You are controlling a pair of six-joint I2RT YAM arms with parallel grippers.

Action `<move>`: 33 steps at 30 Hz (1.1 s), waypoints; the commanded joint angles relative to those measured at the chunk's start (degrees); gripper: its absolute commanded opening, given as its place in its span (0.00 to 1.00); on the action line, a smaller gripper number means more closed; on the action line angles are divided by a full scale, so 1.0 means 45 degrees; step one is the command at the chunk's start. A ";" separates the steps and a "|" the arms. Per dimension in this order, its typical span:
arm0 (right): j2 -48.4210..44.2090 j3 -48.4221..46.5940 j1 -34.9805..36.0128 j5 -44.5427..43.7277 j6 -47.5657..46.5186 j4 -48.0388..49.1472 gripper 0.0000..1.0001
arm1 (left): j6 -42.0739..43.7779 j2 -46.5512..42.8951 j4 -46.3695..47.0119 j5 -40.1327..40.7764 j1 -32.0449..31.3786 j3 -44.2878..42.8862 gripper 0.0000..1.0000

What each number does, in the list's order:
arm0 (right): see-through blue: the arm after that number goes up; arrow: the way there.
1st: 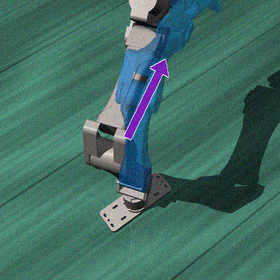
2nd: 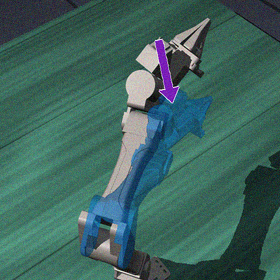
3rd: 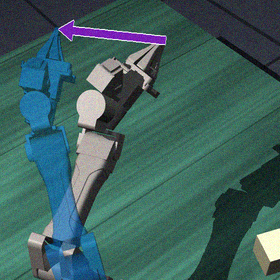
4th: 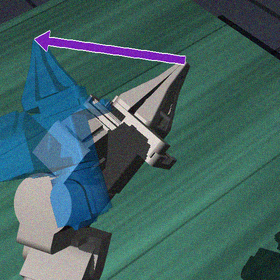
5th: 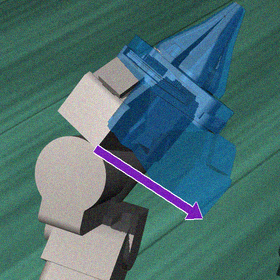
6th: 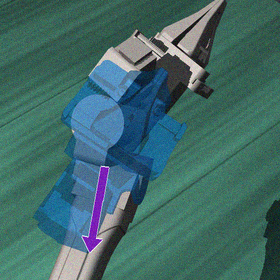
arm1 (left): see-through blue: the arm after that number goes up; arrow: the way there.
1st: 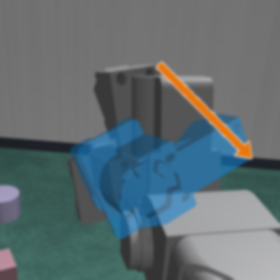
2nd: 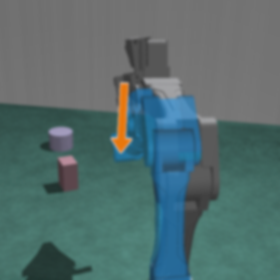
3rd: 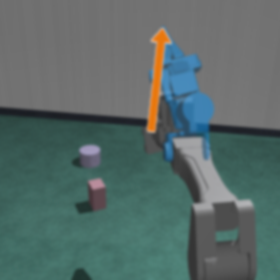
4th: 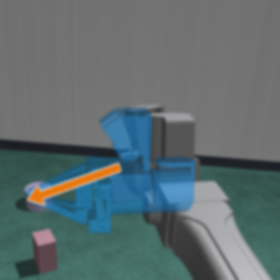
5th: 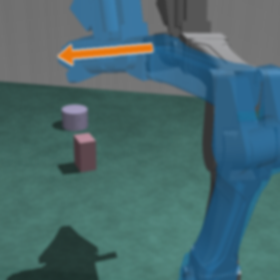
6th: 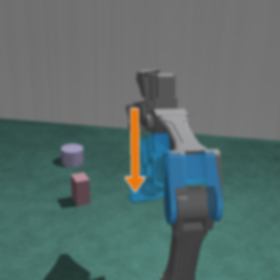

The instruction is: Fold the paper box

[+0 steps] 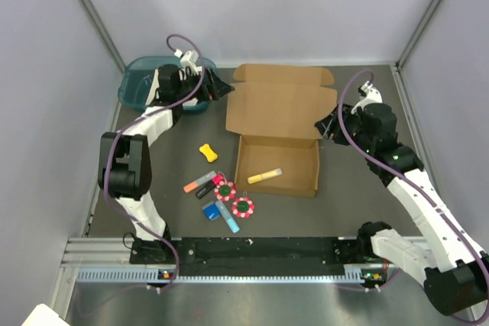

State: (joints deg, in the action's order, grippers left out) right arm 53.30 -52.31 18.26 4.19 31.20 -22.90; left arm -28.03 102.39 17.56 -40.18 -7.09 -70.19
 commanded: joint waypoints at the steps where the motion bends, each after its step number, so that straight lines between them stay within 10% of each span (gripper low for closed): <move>1: -0.0262 0.0122 0.0024 0.0417 0.0098 0.0674 0.54 | 0.0623 0.0898 0.0356 -0.1282 -0.0025 -0.1489 0.98; 15: -0.0516 0.0199 0.0024 0.0633 0.0117 0.0674 0.54 | 0.3475 0.2578 -0.4250 -0.1128 -0.0045 -0.4674 0.79; 33: -0.0594 0.0415 0.0024 0.0535 0.0098 0.0693 0.54 | 0.3320 0.3399 -0.4001 -0.2045 -0.0436 -0.4792 0.63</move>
State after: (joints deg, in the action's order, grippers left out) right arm 51.81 -50.98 18.26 6.37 31.35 -22.04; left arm -12.56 116.66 -3.11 -46.26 -8.45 -89.80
